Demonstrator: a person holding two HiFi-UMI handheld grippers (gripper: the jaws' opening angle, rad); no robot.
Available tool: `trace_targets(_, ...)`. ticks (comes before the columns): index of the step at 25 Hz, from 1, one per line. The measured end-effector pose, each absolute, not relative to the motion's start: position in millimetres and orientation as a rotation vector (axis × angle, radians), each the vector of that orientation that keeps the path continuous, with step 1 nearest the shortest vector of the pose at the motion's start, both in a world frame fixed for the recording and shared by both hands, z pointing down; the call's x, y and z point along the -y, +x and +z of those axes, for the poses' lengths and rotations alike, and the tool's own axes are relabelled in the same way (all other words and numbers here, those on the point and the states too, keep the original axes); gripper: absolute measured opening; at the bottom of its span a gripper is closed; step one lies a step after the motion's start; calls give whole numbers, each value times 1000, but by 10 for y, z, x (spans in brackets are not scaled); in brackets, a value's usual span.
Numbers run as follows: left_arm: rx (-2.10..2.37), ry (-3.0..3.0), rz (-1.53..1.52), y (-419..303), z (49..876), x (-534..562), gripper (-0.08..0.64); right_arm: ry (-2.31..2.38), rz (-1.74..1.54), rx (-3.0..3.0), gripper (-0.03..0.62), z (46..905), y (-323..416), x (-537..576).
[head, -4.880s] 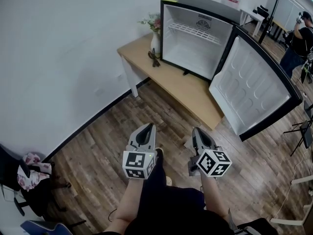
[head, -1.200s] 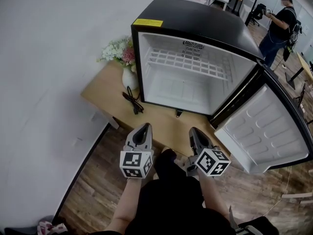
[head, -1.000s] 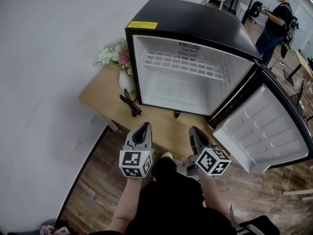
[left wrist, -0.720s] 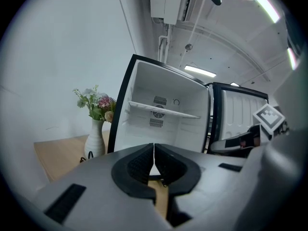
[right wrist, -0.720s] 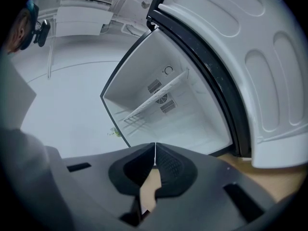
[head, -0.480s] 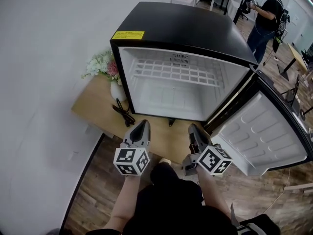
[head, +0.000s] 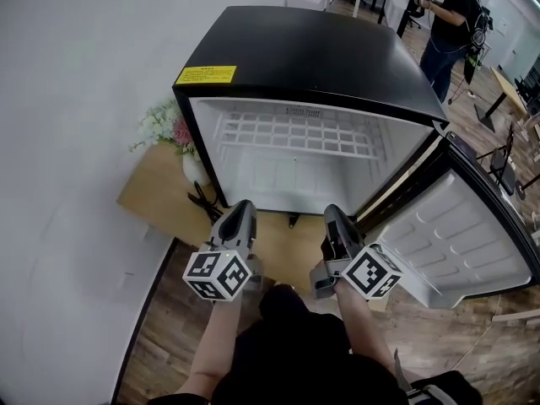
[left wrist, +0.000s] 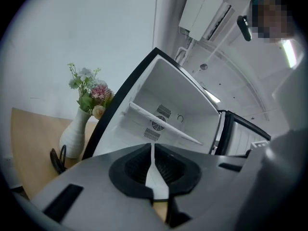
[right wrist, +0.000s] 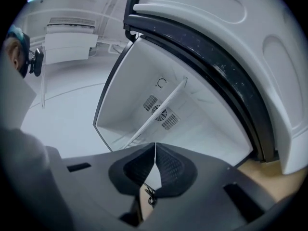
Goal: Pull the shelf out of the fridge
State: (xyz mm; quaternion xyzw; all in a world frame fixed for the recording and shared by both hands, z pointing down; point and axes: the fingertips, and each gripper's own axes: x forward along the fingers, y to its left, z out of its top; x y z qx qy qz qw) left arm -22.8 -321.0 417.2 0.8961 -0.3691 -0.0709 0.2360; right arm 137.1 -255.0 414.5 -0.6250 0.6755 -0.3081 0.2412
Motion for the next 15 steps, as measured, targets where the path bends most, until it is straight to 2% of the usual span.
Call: trace_targets(15, 739, 2181, -500, 84, 3862, 3602, 8, -1584, -829, -1659, -6, 3895, 1592, 2930)
